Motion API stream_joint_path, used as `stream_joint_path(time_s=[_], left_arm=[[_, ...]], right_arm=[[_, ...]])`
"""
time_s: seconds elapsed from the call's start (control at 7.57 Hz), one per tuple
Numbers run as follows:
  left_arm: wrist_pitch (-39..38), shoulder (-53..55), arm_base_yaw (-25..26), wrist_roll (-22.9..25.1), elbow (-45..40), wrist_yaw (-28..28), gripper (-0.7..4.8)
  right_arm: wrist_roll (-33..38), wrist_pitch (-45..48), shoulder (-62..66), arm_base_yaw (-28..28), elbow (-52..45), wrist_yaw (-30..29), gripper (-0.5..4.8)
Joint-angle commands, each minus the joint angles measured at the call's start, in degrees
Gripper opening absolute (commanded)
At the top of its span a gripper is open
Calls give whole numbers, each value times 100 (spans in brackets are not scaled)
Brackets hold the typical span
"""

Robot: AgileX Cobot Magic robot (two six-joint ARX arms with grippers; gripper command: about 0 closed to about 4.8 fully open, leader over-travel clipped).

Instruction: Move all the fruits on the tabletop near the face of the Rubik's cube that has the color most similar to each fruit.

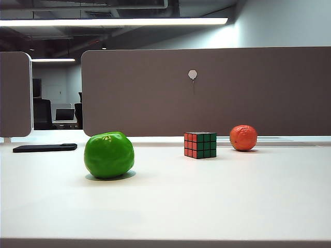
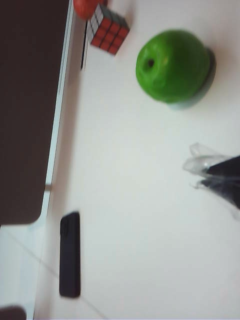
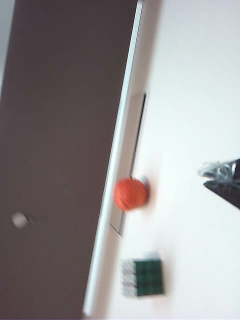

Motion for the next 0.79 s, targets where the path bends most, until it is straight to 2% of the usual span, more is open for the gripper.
stream_joint_path(time_s=[0.13, 0.26, 0.4, 0.79], left_arm=[[70, 0, 0, 411, 2, -361, -5], [72, 0, 0, 422, 2, -417, -5], [103, -2, 9, 518, 2, -848, -5], [382, -2, 122, 522, 2, -841, -5]], right_arm=[[-101, -109, -4, 0, -92, -402, -1], [-107, -114, -4, 0, -92, -435, -1], [-422, -20, -7, -9, -92, -411, -1], [-424, -17, -7, -9, -92, -409, -1]])
